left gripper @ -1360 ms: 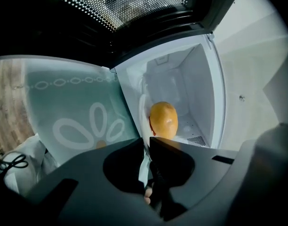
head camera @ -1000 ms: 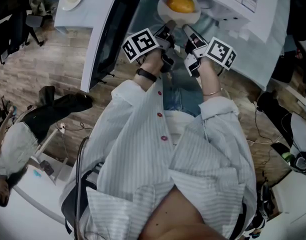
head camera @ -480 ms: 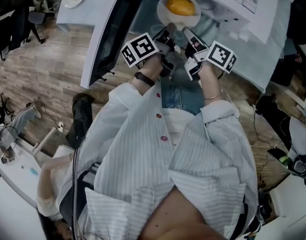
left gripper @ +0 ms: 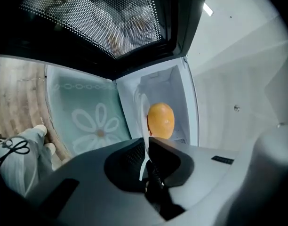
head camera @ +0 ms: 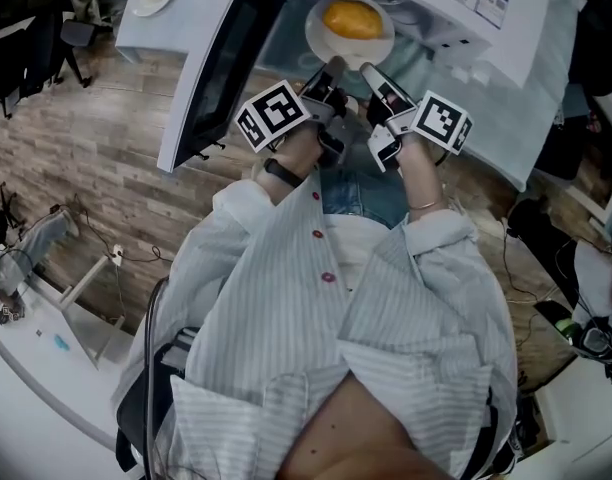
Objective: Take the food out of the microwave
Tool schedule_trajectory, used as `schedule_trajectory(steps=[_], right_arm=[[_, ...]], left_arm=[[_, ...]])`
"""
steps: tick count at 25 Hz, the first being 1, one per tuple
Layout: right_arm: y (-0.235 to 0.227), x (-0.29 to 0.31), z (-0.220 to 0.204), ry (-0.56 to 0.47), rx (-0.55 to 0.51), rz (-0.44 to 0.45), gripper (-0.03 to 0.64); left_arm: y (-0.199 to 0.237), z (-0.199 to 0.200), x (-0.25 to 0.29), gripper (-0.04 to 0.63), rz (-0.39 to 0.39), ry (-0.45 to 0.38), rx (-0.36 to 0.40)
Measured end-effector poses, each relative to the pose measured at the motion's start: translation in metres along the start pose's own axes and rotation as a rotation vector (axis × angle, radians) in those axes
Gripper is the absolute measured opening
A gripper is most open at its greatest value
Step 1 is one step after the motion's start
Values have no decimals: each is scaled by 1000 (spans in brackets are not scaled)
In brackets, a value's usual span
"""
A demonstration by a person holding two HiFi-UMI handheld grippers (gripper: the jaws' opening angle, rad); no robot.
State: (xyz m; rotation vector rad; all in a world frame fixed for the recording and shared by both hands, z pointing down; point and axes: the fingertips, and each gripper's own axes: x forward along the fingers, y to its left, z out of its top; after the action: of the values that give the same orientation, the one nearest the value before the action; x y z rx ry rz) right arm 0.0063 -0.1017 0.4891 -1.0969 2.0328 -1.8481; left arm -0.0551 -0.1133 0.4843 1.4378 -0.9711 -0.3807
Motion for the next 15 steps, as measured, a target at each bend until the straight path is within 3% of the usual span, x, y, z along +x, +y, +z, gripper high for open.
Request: schedule_trajectory(steps=[15], right_arm=[[48, -22, -2, 17, -101, 100, 63]], left_arm=[[-42, -4, -32, 31, -74, 5, 0]])
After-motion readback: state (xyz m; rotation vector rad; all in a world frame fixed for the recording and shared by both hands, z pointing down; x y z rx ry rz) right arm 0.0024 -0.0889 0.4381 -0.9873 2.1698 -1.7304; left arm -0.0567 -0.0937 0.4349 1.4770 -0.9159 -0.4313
